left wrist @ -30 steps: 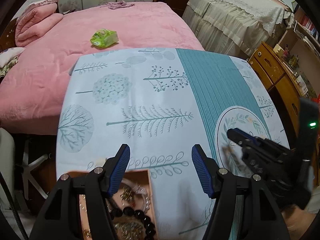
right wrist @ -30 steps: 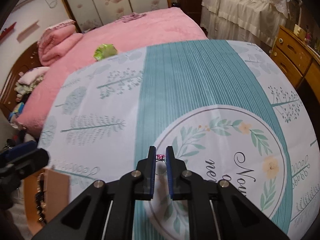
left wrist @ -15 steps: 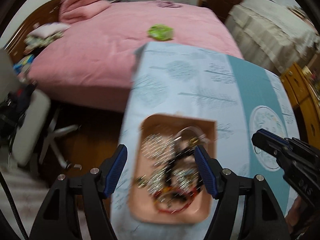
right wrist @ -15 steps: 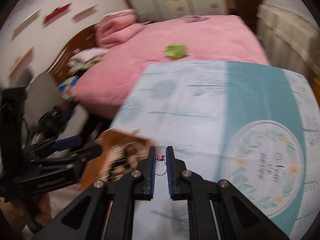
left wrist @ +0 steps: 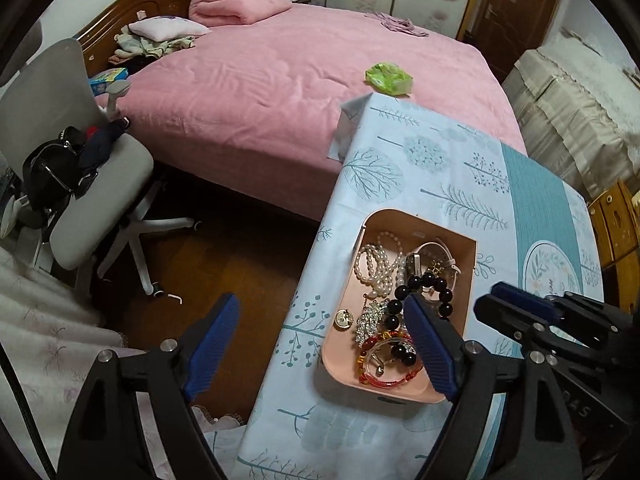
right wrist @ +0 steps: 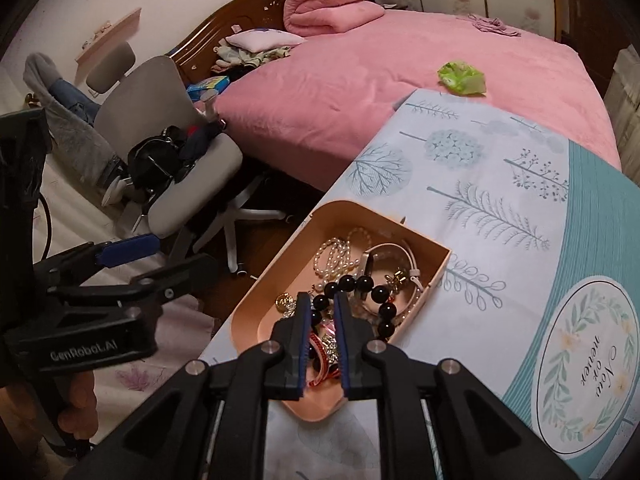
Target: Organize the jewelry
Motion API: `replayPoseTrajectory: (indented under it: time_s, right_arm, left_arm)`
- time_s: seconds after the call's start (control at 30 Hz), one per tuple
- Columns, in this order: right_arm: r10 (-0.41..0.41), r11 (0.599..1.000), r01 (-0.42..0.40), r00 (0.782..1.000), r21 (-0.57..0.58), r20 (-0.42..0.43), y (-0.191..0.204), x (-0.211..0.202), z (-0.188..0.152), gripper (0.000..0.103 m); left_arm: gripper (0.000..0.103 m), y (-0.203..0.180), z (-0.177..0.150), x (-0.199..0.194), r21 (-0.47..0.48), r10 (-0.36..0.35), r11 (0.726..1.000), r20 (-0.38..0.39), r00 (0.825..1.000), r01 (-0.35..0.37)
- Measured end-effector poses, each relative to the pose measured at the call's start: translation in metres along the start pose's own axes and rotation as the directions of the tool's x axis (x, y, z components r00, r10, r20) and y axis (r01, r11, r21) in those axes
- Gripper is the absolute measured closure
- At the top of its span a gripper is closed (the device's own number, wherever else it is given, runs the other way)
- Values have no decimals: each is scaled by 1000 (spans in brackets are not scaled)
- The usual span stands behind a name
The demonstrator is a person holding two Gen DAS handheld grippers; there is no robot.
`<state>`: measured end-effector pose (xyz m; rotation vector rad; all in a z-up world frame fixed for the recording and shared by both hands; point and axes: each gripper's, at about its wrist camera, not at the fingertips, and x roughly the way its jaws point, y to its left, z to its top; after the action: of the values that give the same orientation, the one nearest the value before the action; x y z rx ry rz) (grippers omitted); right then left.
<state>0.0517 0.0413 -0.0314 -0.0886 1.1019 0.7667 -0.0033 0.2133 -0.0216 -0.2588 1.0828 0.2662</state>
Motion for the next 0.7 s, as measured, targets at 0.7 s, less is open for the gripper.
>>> replayPoseTrajectory:
  time_s: [0.7]
  right_arm:
    - [-272,951,261,961,163,47,-46,-133,-60,44]
  left_arm:
    - [12,-126,-24,-51,204,-142,969,14,990,137]
